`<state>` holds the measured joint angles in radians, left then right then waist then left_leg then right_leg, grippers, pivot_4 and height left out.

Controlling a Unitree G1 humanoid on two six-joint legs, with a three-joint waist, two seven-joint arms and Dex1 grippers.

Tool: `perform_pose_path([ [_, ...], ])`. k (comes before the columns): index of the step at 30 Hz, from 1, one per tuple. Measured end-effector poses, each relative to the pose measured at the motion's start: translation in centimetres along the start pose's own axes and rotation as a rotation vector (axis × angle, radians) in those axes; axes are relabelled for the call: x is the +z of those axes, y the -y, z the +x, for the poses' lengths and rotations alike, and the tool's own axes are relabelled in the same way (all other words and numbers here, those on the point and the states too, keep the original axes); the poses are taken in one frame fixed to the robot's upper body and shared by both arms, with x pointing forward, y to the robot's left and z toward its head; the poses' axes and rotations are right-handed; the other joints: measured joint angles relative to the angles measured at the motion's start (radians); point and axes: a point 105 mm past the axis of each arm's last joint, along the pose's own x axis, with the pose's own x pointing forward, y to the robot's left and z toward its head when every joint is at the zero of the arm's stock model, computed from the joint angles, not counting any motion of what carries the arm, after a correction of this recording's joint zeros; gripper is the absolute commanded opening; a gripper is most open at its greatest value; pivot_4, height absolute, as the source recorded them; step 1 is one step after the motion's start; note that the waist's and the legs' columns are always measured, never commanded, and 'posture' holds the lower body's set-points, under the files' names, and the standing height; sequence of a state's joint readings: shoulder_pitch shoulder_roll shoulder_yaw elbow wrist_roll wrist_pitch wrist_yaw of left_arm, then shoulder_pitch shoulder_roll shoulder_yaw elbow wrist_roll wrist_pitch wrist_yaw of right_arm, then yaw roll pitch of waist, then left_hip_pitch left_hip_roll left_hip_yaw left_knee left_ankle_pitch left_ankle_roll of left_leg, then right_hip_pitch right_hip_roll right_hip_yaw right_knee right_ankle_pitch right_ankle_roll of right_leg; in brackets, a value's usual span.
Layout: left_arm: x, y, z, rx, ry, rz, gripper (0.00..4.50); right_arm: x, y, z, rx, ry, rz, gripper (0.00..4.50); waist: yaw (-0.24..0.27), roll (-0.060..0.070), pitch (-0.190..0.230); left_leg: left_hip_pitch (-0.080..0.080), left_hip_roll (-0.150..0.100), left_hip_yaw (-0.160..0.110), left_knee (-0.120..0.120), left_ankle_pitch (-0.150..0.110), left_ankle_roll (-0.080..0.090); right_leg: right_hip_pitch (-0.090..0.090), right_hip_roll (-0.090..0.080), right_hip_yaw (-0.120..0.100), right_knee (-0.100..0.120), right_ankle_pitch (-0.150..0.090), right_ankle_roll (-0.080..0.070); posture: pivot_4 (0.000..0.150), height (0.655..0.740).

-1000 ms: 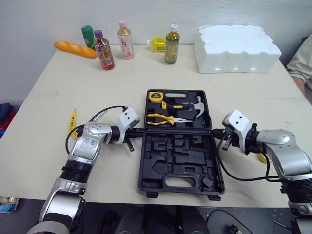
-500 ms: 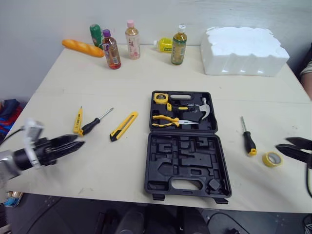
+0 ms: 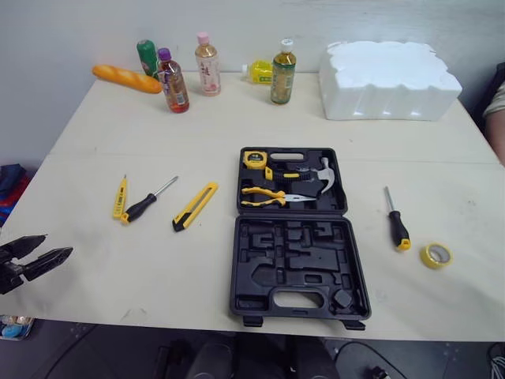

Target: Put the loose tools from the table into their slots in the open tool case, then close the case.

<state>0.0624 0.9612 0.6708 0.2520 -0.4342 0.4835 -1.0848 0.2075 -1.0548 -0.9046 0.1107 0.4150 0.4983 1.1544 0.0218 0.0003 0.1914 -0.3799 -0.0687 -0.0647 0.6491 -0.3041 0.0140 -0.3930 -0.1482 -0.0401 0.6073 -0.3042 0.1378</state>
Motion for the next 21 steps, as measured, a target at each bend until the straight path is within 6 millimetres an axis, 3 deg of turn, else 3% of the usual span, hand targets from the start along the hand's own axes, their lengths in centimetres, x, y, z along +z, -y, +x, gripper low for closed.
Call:
perform_pose_path([
  [4, 1.9, 1.4, 2.8, -0.078, 0.013, 0.077, 4.48, 4.9, -4.2, 0.6, 0.209, 0.165, 0.020, 4.44, 0.003, 0.000, 0.000, 0.000, 0.003, -0.001, -0.001, 0.002, -0.003, 0.000, 0.002, -0.001, 0.000, 0.001, -0.002, 0.150, 0.7383],
  [7, 2.0, 1.9, 3.9, -0.105, -0.005, 0.090, 4.48, 6.9, -6.8, 0.0, 0.329, 0.244, 0.060, 4.44, 0.004, 0.000, 0.000, 0.000, 0.003, -0.001, -0.001, 0.001, -0.003, 0.000, 0.003, -0.002, -0.001, 0.001, -0.002, 0.150, 0.7383],
  [12, 3.2, 2.6, 6.7, -0.127, -0.036, 0.158, 4.48, 10.3, -12.9, -0.9, 0.583, 0.352, 0.051, 4.44, 0.005, 0.000, 0.000, -0.001, 0.003, -0.001, 0.000, 0.001, -0.003, 0.000, 0.003, -0.002, -0.001, 0.001, -0.002, 0.150, 0.7383],
  [15, 3.7, 2.3, 7.8, -0.119, -0.042, 0.178, 4.48, 10.6, -14.9, -1.0, 0.635, 0.337, 0.035, 4.44, 0.005, -0.002, 0.000, -0.001, 0.003, 0.000, 0.000, 0.001, -0.003, 0.000, 0.003, -0.002, -0.001, 0.001, -0.001, 0.150, 0.7383],
  [21, 3.7, 2.5, 10.2, -0.134, -0.075, 0.204, 4.48, 11.0, -16.2, -1.0, 0.668, 0.346, 0.046, 4.44, 0.006, -0.002, 0.000, -0.001, 0.003, 0.000, 0.000, 0.002, -0.003, 0.000, 0.005, -0.002, 0.000, 0.002, -0.001, 0.150, 0.7383],
])
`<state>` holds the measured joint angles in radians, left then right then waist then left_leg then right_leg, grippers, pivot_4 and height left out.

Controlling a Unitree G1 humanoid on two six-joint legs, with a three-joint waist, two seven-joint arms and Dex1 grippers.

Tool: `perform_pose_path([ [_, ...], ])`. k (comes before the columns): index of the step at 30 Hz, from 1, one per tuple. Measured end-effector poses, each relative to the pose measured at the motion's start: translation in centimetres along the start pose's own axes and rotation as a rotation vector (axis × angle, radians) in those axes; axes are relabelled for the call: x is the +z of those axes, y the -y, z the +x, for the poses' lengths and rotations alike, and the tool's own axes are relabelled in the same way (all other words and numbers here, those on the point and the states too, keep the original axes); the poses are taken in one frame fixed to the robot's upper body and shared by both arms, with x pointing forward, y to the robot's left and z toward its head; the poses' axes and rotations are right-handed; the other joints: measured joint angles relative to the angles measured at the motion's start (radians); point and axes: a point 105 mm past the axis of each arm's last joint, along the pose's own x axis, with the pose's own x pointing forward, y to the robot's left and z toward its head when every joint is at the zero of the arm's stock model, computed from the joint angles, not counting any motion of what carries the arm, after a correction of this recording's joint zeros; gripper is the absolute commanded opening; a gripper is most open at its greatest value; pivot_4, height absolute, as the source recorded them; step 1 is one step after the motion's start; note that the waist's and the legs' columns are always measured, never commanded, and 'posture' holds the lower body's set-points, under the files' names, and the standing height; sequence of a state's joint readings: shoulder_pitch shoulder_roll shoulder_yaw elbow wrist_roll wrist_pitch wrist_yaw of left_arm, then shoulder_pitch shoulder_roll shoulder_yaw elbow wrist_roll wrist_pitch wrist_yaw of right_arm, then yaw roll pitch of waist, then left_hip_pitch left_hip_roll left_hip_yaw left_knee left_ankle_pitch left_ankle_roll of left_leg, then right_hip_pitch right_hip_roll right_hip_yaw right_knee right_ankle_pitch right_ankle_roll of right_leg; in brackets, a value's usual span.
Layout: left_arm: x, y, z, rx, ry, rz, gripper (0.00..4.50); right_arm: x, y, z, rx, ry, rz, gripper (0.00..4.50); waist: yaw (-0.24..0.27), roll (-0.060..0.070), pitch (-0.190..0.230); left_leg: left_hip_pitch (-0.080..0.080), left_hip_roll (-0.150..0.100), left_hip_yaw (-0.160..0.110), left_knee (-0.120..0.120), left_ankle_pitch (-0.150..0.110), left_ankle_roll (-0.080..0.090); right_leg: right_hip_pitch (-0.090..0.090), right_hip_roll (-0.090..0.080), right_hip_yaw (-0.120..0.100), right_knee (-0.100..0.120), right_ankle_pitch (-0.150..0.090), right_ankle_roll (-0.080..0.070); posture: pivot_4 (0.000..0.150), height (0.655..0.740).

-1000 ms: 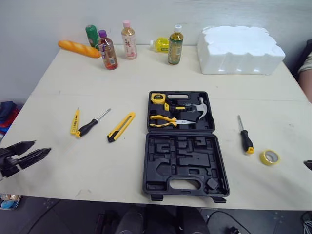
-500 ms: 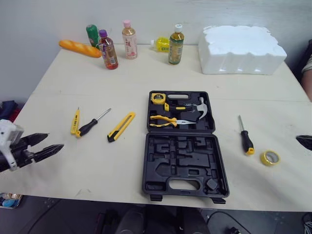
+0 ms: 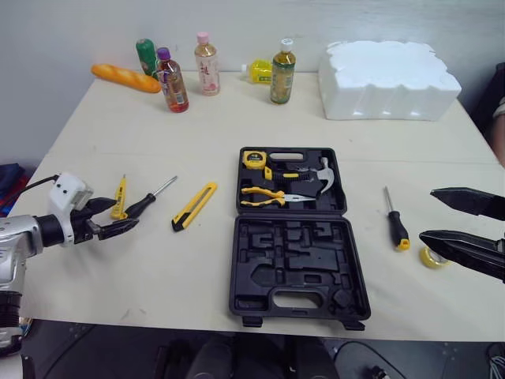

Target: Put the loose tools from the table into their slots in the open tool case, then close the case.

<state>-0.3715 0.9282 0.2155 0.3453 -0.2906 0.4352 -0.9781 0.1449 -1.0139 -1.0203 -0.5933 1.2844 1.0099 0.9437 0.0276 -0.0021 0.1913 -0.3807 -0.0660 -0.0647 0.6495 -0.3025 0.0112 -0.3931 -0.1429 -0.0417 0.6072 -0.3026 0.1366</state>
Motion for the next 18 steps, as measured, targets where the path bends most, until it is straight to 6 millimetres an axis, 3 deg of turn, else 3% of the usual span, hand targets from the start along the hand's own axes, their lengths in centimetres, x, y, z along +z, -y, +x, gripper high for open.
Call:
perform_pose_path([
  [1, 0.0, -0.2, 0.4, 0.007, -0.006, 0.002, 4.48, -0.1, 0.0, 0.0, 0.000, -0.001, 0.003, 4.44, 0.000, 0.000, 0.000, 0.000, 0.000, 0.000, 0.000, 0.000, 0.000, 0.000, 0.002, 0.000, 0.001, 0.000, 0.000, 0.150, 0.7383],
  [5, 0.0, -0.5, 1.6, -0.001, -0.043, 0.036, 3.24, -0.8, -0.1, -0.4, -0.021, -0.035, 0.027, 4.50, 0.002, -0.002, 0.000, 0.000, -0.001, 0.000, 0.000, 0.000, 0.001, 0.000, 0.003, 0.000, 0.001, 0.000, 0.000, 0.150, 0.7383],
  [11, -0.5, 0.1, 3.1, -0.047, -0.081, 0.068, 3.24, -1.0, 0.2, -1.3, -0.068, -0.048, 0.012, 4.50, -0.005, -0.004, 0.001, 0.000, 0.000, 0.000, 0.001, 0.000, 0.001, 0.000, 0.004, 0.001, 0.001, 0.000, 0.001, 0.150, 0.7383],
  [17, -0.4, -1.0, 3.3, 0.011, -0.097, 0.086, 3.24, -1.0, 0.3, -1.4, -0.078, -0.049, -0.004, 4.50, 0.000, -0.005, 0.002, 0.000, 0.000, 0.000, 0.001, 0.001, 0.000, -0.001, 0.005, 0.001, 0.003, 0.000, 0.000, 0.150, 0.7383],
  [18, -0.4, -1.1, 3.4, 0.013, -0.095, 0.085, 2.97, -1.0, 0.3, -1.3, -0.078, -0.046, -0.009, 4.50, 0.000, -0.005, 0.002, 0.000, 0.000, 0.000, 0.002, 0.001, 0.000, 0.000, 0.005, 0.002, 0.003, 0.000, 0.000, 0.150, 0.7383],
])
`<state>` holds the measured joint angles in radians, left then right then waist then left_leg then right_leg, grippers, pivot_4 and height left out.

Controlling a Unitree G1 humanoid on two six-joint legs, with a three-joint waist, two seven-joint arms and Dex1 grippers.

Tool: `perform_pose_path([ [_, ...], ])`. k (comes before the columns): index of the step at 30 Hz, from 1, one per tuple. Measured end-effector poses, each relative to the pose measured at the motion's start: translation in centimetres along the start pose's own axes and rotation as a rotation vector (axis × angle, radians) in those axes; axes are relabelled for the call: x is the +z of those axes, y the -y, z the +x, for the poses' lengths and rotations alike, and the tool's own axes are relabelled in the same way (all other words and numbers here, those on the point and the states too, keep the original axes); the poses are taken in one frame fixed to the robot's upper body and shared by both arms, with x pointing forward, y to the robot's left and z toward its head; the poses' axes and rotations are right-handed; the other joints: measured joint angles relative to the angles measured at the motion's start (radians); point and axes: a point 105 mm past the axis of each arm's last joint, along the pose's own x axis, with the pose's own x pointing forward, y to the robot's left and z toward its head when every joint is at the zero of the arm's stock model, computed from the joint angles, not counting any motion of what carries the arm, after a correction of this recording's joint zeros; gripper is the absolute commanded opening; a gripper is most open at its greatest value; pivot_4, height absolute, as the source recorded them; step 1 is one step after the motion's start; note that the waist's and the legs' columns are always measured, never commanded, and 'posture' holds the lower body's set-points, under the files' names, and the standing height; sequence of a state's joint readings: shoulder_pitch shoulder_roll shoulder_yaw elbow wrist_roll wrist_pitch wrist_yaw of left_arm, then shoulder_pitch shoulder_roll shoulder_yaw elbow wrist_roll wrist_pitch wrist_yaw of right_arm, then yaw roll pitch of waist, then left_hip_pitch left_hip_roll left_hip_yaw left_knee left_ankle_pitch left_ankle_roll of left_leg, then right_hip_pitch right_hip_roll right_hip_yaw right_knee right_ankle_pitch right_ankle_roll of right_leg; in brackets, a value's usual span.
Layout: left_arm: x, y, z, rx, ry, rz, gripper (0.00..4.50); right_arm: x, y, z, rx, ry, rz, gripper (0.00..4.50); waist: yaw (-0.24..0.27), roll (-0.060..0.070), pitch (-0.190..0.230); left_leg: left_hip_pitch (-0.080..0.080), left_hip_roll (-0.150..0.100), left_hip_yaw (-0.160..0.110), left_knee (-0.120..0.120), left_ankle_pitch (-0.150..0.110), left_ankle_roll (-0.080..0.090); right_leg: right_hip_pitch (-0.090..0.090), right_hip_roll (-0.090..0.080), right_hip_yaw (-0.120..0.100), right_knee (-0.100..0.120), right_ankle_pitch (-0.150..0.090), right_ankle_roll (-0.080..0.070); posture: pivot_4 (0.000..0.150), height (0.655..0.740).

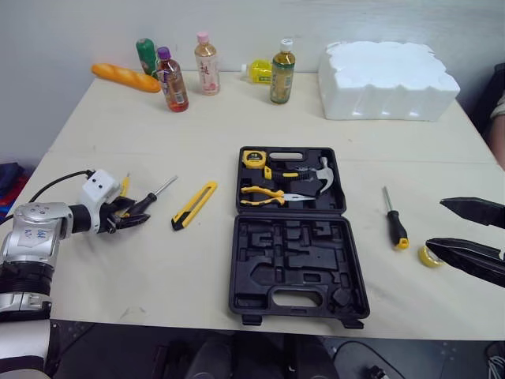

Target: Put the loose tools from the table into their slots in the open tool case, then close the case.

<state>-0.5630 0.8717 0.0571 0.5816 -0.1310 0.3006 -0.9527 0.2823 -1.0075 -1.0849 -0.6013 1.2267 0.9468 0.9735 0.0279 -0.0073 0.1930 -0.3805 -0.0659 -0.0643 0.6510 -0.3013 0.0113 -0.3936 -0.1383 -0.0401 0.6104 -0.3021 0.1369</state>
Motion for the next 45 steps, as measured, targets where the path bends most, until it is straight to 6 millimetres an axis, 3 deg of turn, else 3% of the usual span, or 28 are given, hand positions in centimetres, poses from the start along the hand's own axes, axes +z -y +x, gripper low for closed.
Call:
perform_pose_path([
  [2, 0.0, 0.0, 0.1, -0.002, 0.004, -0.001, 2.45, 0.1, 0.0, 0.0, 0.001, 0.006, -0.008, 4.50, 0.000, 0.000, 0.000, 0.000, 0.000, 0.000, 0.000, 0.000, 0.000, 0.000, 0.000, 0.000, 0.000, 0.000, 0.000, 0.150, 0.7383],
  [5, 0.1, 0.2, 0.2, -0.013, 0.008, -0.002, 1.05, 0.1, 0.0, 0.1, 0.008, 0.009, -0.016, 4.50, -0.001, 0.000, 0.000, 0.000, 0.000, 0.000, 0.000, 0.000, 0.000, 0.000, 0.000, 0.000, 0.000, 0.000, 0.000, 0.150, 0.7383],
  [11, 1.3, 0.7, -0.7, -0.048, 0.007, 0.070, 1.02, 0.0, 0.4, 0.0, -0.007, 0.005, -0.013, 4.50, -0.001, -0.003, 0.002, 0.000, 0.001, 0.000, 0.000, 0.000, 0.000, 0.000, 0.000, 0.000, 0.000, 0.000, 0.000, 0.150, 0.7383],
  [16, 6.7, 2.6, -3.0, -0.181, 0.072, 0.252, 1.02, -0.1, 0.3, 0.0, 0.018, 0.002, -0.010, 4.50, 0.000, -0.004, 0.003, -0.002, 0.001, -0.001, 0.000, 0.000, 0.000, 0.000, 0.000, 0.000, -0.003, 0.001, -0.001, 0.150, 0.7383],
  [19, 8.1, 5.6, -2.6, -0.316, 0.082, 0.313, 1.02, -0.7, 0.4, 0.3, 0.029, -0.019, -0.009, 4.50, 0.001, -0.004, 0.002, -0.003, 0.001, -0.001, 0.001, 0.000, 0.000, 0.000, 0.001, -0.001, -0.003, 0.001, -0.001, 0.150, 0.7383],
  [24, 11.7, 15.7, 1.7, -0.634, 0.144, 0.501, 1.02, -1.5, 0.8, 1.0, 0.050, -0.041, -0.016, 4.50, 0.015, -0.004, 0.003, -0.008, 0.000, -0.002, 0.008, 0.001, 0.001, 0.000, 0.003, 0.000, -0.003, 0.004, 0.002, 0.150, 0.7383],
  [26, 12.5, 17.4, 2.5, -0.670, 0.135, 0.556, 1.02, -1.8, 0.6, 1.3, 0.066, -0.048, -0.015, 4.50, 0.013, -0.004, 0.003, -0.008, 0.001, -0.001, 0.010, 0.001, 0.001, 0.000, 0.005, 0.001, -0.003, 0.004, 0.002, 0.150, 0.7383],
  [31, 14.4, 18.9, 4.6, -0.663, 0.108, 0.611, 1.02, -3.0, -0.3, 3.0, 0.087, -0.069, -0.014, 4.50, 0.000, -0.004, 0.003, -0.007, 0.002, -0.001, 0.011, 0.001, 0.001, 0.000, 0.006, 0.001, -0.001, 0.004, 0.001, 0.150, 0.7383],
  [36, 13.2, 19.2, 6.5, -0.643, 0.031, 0.604, 1.02, -3.2, -0.4, 3.3, 0.077, -0.076, -0.021, 4.50, -0.001, -0.004, 0.003, -0.008, 0.002, -0.001, 0.011, 0.001, 0.002, -0.001, 0.007, 0.002, 0.000, 0.004, 0.001, 0.150, 0.7383],
  [40, 13.5, 20.5, 7.4, -0.654, 0.016, 0.673, 1.02, -3.8, -0.4, 3.0, 0.057, -0.085, 0.002, 4.50, 0.008, -0.004, 0.003, -0.009, 0.001, -0.001, 0.012, 0.001, 0.003, 0.000, 0.006, 0.002, 0.000, 0.004, 0.002, 0.150, 0.7383],
  [45, 13.7, 20.7, 7.9, -0.646, 0.013, 0.708, 1.02, -4.0, -0.4, 2.9, 0.047, -0.077, 0.004, 4.50, 0.015, -0.004, 0.003, -0.009, 0.001, -0.001, 0.012, 0.001, 0.003, 0.000, 0.006, 0.002, -0.001, 0.004, 0.002, 0.150, 0.7383],
])
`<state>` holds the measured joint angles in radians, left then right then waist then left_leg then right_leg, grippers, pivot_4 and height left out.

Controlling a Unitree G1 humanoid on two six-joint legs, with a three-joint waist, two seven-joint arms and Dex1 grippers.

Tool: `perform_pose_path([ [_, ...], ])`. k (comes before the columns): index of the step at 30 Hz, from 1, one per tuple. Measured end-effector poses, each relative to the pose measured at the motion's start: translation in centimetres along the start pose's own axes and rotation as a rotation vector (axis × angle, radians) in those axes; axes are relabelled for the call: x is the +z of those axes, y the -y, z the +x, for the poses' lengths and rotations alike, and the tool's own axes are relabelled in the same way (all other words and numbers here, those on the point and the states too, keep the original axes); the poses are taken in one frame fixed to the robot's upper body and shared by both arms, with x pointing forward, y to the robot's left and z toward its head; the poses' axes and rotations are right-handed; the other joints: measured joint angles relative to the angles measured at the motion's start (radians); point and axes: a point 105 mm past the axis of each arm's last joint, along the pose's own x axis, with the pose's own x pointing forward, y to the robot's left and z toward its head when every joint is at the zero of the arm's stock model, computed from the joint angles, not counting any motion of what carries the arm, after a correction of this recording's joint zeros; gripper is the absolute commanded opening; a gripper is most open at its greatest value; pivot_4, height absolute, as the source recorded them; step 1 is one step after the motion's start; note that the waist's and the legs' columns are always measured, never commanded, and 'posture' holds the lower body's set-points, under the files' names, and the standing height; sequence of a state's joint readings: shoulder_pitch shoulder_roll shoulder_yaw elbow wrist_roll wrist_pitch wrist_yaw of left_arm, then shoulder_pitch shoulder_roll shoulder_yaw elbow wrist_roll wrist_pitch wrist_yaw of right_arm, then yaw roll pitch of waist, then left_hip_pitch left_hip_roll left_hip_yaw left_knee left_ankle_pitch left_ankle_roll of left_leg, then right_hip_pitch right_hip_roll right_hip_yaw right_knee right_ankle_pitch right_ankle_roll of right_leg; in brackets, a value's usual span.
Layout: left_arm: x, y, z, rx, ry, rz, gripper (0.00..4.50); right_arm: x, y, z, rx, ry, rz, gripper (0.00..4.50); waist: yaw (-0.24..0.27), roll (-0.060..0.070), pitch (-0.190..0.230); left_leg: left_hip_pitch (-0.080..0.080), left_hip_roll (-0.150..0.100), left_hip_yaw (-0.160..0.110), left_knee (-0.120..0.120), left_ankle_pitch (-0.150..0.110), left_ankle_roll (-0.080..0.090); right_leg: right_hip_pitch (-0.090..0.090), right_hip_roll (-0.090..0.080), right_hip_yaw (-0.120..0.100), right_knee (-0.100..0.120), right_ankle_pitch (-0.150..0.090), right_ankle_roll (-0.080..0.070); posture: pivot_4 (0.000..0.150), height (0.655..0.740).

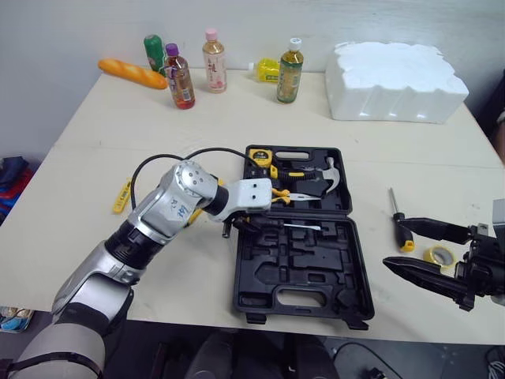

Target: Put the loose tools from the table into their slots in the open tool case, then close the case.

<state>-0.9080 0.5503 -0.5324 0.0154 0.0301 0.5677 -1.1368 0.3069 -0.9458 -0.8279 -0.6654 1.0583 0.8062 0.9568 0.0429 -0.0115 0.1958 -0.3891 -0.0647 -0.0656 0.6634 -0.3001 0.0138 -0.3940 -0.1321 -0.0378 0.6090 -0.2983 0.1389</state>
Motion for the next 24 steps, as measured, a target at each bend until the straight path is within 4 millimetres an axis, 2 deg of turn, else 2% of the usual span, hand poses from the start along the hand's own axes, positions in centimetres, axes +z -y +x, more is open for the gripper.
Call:
perform_pose_path([
  [6, 0.7, 0.0, 1.1, -0.003, -0.037, 0.042, 1.02, -0.4, 0.1, -0.1, -0.022, -0.006, 0.012, 4.50, 0.009, 0.000, 0.000, 0.000, -0.001, 0.000, 0.000, 0.000, 0.000, 0.000, 0.000, 0.000, 0.000, 0.000, 0.000, 0.150, 0.7383],
  [15, 1.2, 0.0, 1.6, 0.004, -0.032, 0.052, 1.02, -0.7, -0.2, 0.0, -0.032, -0.014, 0.011, 4.50, 0.010, 0.000, 0.000, 0.000, -0.001, 0.000, 0.001, 0.000, 0.000, 0.000, 0.000, 0.000, 0.001, 0.000, 0.000, 0.150, 0.7383],
  [16, 1.2, 0.0, 1.7, 0.003, -0.029, 0.047, 2.05, -0.8, -0.3, 0.0, -0.034, -0.017, 0.011, 4.50, 0.010, 0.000, 0.000, 0.000, -0.001, 0.000, 0.001, 0.000, 0.000, 0.000, 0.000, 0.000, 0.001, 0.000, 0.000, 0.150, 0.7383],
  [22, 1.3, 0.8, 1.9, -0.045, -0.003, 0.042, 4.46, -0.8, -0.3, 0.0, -0.045, -0.018, 0.013, 4.50, 0.008, 0.000, 0.000, 0.000, 0.000, 0.000, 0.001, 0.000, 0.000, 0.000, 0.000, 0.000, 0.002, 0.000, 0.000, 0.150, 0.7383],
  [24, 0.9, 0.7, 1.4, -0.042, -0.008, 0.032, 4.46, -0.9, -0.3, -0.1, -0.043, -0.018, 0.019, 4.50, 0.007, 0.000, 0.000, 0.001, 0.000, 0.000, 0.001, 0.001, 0.000, 0.000, 0.000, 0.000, 0.002, 0.000, 0.000, 0.150, 0.7383],
])
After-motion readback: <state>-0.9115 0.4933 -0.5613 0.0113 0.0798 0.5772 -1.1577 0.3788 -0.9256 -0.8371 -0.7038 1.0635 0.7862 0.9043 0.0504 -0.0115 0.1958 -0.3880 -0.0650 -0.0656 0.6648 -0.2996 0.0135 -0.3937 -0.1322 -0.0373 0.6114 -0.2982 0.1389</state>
